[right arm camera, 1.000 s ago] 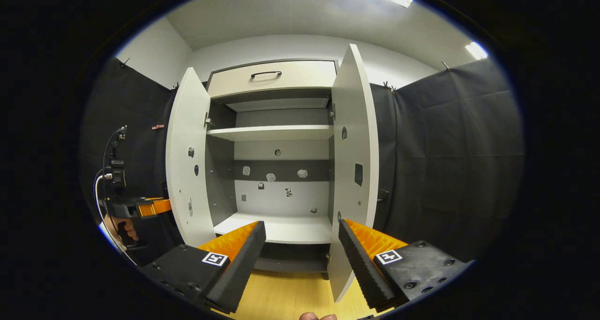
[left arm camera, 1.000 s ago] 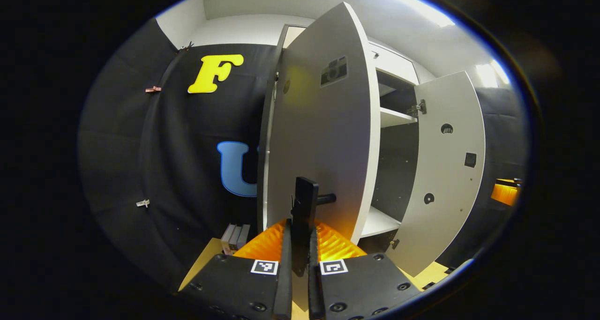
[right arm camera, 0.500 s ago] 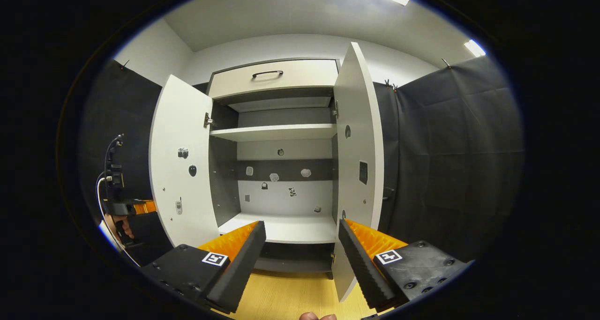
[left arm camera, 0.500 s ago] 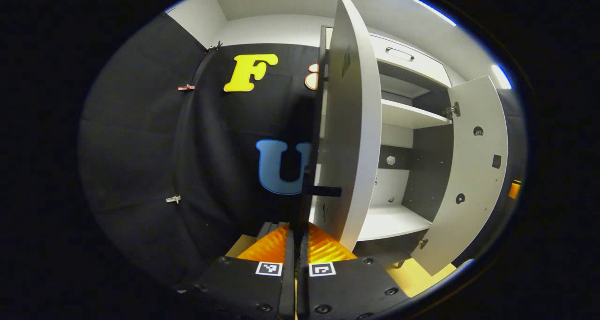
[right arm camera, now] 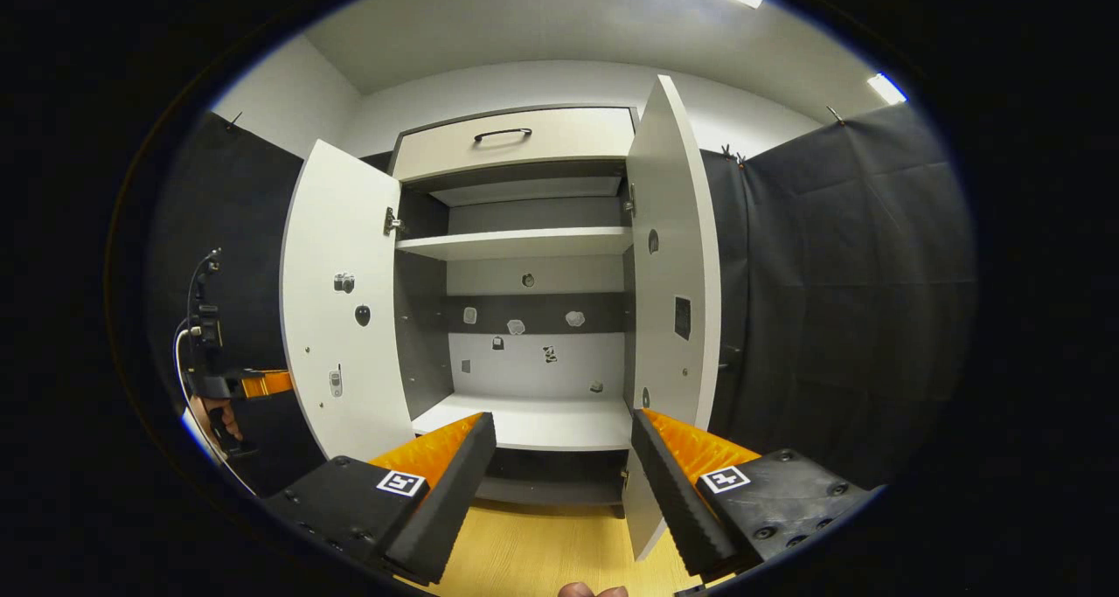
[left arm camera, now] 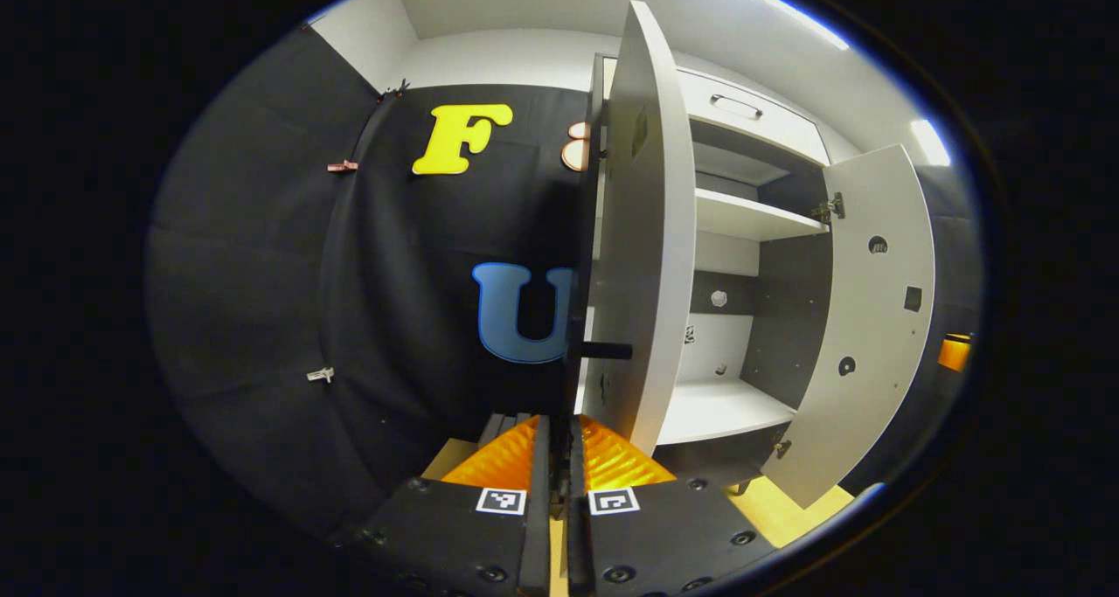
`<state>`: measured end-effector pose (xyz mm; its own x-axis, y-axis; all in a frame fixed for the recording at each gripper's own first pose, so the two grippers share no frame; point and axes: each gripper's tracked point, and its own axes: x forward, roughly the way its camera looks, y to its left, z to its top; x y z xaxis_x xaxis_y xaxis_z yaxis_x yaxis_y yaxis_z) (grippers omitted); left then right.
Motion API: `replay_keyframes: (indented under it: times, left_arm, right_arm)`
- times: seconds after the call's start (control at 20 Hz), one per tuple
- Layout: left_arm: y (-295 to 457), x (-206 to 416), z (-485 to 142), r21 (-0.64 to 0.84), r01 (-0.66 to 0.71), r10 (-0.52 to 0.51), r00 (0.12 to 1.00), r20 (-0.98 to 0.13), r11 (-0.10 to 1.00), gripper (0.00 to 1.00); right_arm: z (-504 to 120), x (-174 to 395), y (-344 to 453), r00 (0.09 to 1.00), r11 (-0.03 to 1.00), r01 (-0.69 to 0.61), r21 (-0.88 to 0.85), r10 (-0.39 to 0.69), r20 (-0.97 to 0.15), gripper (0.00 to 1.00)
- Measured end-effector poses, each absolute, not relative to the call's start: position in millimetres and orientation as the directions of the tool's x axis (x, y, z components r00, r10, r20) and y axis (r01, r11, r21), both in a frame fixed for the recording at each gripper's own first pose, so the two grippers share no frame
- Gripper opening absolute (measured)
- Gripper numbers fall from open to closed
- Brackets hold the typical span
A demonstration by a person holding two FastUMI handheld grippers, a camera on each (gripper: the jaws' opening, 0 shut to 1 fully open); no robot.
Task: Open the right door of the double-door shoe cabinet with the right hand, and open the left door with the left hand.
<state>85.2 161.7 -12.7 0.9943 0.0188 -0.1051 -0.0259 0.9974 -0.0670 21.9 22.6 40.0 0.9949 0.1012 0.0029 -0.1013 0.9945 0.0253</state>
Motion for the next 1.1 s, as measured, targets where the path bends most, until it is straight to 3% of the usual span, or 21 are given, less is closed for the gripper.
replay_keyframes:
  times: [0.15, 0.25, 0.3, 0.45, 0.55, 0.75, 0.9, 0.95, 1.1]
  left_arm:
    - [160.1, 71.7, 0.5, -0.035, -0.035, 0.032, 0.996, -0.078, 0.999, 0.12]
    - [154.8, 63.2, 10.9, -0.042, -0.039, 0.037, 0.998, -0.055, 0.998, 0.03]
    - [148.8, 59.3, 13.4, -0.054, -0.034, 0.031, 0.998, -0.048, 0.998, 0.1]
    - [131.1, 48.0, 19.1, -0.056, -0.013, 0.012, 0.999, -0.035, 0.998, 0.1]
    - [119.2, 42.4, 23.8, -0.046, 0.003, -0.005, 1.0, -0.029, 0.999, 0.16]
    - [98.4, 35.0, 25.7, -0.044, 0.026, -0.028, 0.999, -0.039, 0.999, 0.36]
    - [90.5, 34.6, 23.0, -0.029, 0.023, -0.025, 0.999, -0.044, 0.999, 0.65]
    - [87.4, 35.0, 21.2, -0.028, 0.025, -0.027, 0.998, -0.05, 0.999, 0.66]
    - [82.2, 33.7, 20.4, -0.041, 0.017, -0.019, 0.999, -0.05, 0.999, 0.92]
  right_arm:
    - [40.2, 20.1, 23.0, 0.995, 0.994, -0.102, 0.024, 0.102, 0.003, 0.98]
    - [40.5, 19.6, 21.7, 0.995, 0.995, -0.103, 0.02, 0.103, 0.004, 0.98]
    - [41.3, 19.7, 20.8, 0.995, 0.995, -0.102, 0.016, 0.102, 0.006, 0.98]
    - [42.7, 21.5, 16.3, 0.995, 0.995, -0.097, 0.021, 0.097, 0.007, 0.98]
    - [43.2, 22.6, 16.1, 0.995, 0.995, -0.097, 0.029, 0.097, 0.008, 0.98]
    - [44.7, 23.1, 15.9, 0.995, 0.995, -0.097, 0.033, 0.097, 0.015, 0.98]
    - [45.2, 22.3, 15.2, 0.995, 0.995, -0.096, 0.036, 0.096, 0.018, 0.98]
    - [45.5, 22.2, 16.2, 0.995, 0.995, -0.097, 0.038, 0.096, 0.019, 0.98]
    - [45.8, 22.4, 14.8, 0.995, 0.995, -0.094, 0.039, 0.093, 0.021, 0.98]
